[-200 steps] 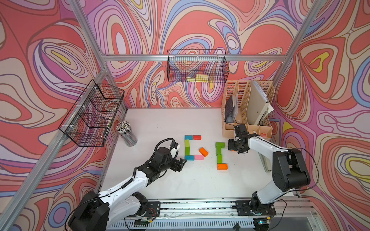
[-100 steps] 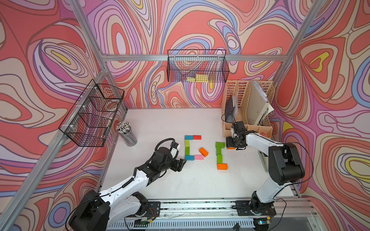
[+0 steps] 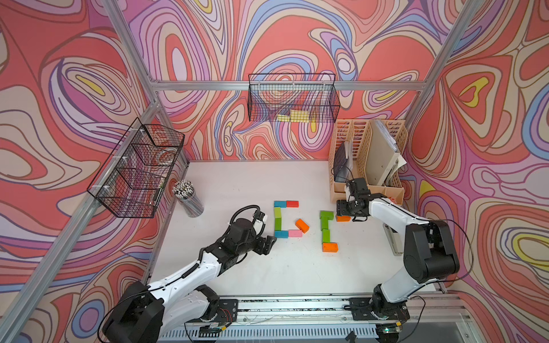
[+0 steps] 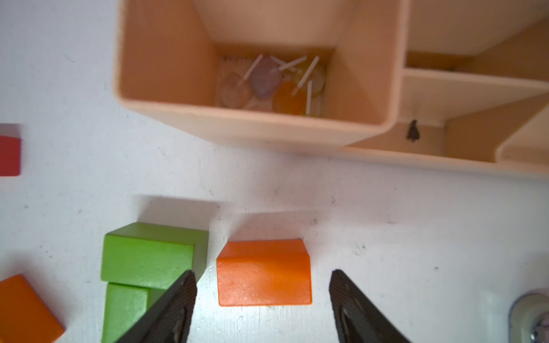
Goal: Assemble the letter c with building blocks
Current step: Assemble the building block at the center of the board.
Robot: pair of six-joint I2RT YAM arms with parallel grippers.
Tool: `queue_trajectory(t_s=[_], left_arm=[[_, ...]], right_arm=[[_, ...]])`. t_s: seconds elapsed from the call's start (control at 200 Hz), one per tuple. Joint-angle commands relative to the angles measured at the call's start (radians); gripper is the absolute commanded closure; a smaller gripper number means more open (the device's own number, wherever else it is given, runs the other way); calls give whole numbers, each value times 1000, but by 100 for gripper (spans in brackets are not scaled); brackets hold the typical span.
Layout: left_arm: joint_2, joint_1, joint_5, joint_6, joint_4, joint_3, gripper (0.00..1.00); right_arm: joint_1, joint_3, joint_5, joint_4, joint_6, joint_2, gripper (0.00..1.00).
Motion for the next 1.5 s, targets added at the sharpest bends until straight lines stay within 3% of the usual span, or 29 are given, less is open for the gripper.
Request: queue_trajectory(t_s=[0.0,0.13,0.29,0.701,1.497], left_arm=[[0,-4,-7,15,-4,6,17],[-7,-4,-6,15,-6,6,17],[-8,-4,-4,13,-5,5,18],[1,-4,-6,15,-1,5,18],[16,-4,-4,16,3,9,18]], right_arm=[[-21,-33,37,-22,32,-44,28],[-62,-46,47,-32,64,-48,39],[-99,-37,40,-42,72,-14,44],[-156,-13,35,-42,48,71,43],[-161,-6,-32,-35,20,107,36]])
